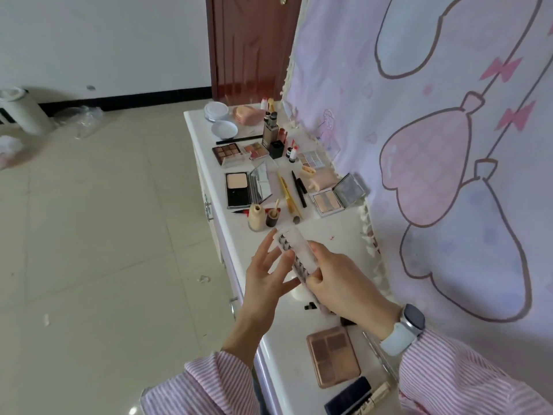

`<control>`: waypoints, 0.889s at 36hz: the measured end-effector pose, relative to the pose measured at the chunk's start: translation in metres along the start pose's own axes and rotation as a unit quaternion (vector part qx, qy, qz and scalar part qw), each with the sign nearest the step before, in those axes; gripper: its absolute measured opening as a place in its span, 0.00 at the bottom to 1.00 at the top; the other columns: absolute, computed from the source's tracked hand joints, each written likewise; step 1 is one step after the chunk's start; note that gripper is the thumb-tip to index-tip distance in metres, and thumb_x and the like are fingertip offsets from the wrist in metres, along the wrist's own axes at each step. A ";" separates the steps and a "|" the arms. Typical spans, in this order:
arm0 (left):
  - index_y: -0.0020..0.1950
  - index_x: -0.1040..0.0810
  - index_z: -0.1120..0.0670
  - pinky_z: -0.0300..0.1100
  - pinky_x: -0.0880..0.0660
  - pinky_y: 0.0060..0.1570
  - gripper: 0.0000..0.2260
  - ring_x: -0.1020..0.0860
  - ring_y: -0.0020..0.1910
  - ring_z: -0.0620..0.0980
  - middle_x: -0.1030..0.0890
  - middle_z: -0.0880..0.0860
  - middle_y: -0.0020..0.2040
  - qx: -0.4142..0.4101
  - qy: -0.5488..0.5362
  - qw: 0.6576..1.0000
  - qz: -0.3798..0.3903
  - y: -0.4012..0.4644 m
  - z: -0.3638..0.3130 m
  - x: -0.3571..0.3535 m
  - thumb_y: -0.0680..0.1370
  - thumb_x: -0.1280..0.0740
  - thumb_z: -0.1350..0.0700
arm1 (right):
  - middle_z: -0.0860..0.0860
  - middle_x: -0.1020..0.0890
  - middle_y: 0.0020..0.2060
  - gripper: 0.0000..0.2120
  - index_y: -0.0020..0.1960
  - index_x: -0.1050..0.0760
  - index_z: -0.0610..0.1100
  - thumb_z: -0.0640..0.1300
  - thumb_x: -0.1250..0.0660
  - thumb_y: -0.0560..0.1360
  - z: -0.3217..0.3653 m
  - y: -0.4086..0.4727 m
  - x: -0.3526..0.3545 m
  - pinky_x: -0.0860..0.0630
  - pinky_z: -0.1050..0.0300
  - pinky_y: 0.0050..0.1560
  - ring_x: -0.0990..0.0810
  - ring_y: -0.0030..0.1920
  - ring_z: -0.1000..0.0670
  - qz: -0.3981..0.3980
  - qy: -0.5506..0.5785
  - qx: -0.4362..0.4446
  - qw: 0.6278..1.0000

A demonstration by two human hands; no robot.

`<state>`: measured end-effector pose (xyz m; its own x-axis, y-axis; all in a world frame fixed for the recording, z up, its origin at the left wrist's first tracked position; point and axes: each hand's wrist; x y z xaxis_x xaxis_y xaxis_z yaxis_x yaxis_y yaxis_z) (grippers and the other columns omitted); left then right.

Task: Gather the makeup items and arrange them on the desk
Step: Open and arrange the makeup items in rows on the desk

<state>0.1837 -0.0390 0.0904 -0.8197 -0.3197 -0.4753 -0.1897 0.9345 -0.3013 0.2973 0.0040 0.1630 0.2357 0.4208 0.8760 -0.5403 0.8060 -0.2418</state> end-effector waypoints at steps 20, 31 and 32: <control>0.62 0.29 0.52 0.34 0.26 0.41 0.11 0.23 0.51 0.46 0.22 0.48 0.55 0.076 0.277 0.958 -0.025 0.095 0.029 -0.035 0.81 0.44 0.57 | 0.41 0.20 0.48 0.20 0.70 0.39 0.39 0.35 0.47 0.78 -0.100 0.065 0.027 0.29 0.55 0.46 0.23 0.49 0.42 -0.150 0.021 -0.204 0.967; 0.66 0.33 0.56 0.48 0.34 0.60 0.17 0.36 0.66 0.54 0.26 0.54 0.63 0.096 0.523 0.847 0.020 0.117 0.039 -0.045 0.80 0.45 0.51 | 0.41 0.22 0.52 0.20 0.70 0.40 0.39 0.35 0.48 0.78 -0.117 0.070 0.019 0.28 0.50 0.48 0.23 0.52 0.39 -0.135 -0.001 -0.228 0.964; 0.67 0.33 0.56 0.48 0.34 0.60 0.17 0.36 0.65 0.54 0.26 0.54 0.63 0.098 0.523 0.847 0.015 0.117 0.040 -0.045 0.80 0.45 0.50 | 0.41 0.22 0.52 0.20 0.70 0.40 0.39 0.35 0.49 0.78 -0.117 0.070 0.018 0.28 0.51 0.48 0.24 0.53 0.39 -0.133 0.005 -0.226 0.965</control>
<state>0.2195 0.0787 0.0434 -0.8727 0.1129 0.4751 -0.1511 0.8628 -0.4825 0.3578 0.1167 0.1129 0.3255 0.1763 0.9290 -0.0528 0.9843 -0.1683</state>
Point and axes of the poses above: each hand's wrist, its own y-axis towards the middle knuckle, its own x-axis out of the back of the hand, z = x × y
